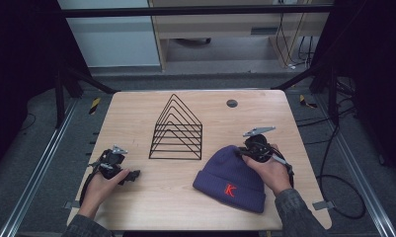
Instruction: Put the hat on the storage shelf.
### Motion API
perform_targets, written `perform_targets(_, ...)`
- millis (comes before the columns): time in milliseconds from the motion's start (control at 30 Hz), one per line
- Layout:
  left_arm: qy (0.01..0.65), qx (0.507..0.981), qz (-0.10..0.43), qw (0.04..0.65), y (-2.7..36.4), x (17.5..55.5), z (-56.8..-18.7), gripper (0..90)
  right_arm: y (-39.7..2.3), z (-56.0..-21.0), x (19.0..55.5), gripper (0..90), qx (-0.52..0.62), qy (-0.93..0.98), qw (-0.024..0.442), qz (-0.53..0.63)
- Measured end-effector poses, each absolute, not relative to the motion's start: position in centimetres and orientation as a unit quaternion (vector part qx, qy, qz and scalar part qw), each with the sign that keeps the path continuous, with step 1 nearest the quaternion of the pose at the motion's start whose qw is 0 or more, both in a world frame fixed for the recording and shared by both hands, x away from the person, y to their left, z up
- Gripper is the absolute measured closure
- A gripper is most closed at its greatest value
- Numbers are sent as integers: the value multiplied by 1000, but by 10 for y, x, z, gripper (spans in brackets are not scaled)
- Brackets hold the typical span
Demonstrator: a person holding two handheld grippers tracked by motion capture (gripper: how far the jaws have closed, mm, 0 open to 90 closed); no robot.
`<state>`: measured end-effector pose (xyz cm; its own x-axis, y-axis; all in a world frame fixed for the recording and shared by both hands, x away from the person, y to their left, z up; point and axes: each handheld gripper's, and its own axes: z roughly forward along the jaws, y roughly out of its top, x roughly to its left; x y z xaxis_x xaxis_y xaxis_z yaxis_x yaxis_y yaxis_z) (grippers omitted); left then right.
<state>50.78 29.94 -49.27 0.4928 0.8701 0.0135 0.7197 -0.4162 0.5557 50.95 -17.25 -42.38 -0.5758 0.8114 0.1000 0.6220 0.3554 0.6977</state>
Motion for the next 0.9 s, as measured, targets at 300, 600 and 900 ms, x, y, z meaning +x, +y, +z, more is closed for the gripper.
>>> perform_targets(300,473,802,191,310,306,503,-473,47,-158,-372,487,796,385,815,156,404)
perform_targets(600,459,772,214,384,307,492,-452,48,-153,-331,482,798,344,813,181,433)
perform_targets(900,413,771,204,440,292,480,-407,87,-154,-282,494,797,331,799,209,457)
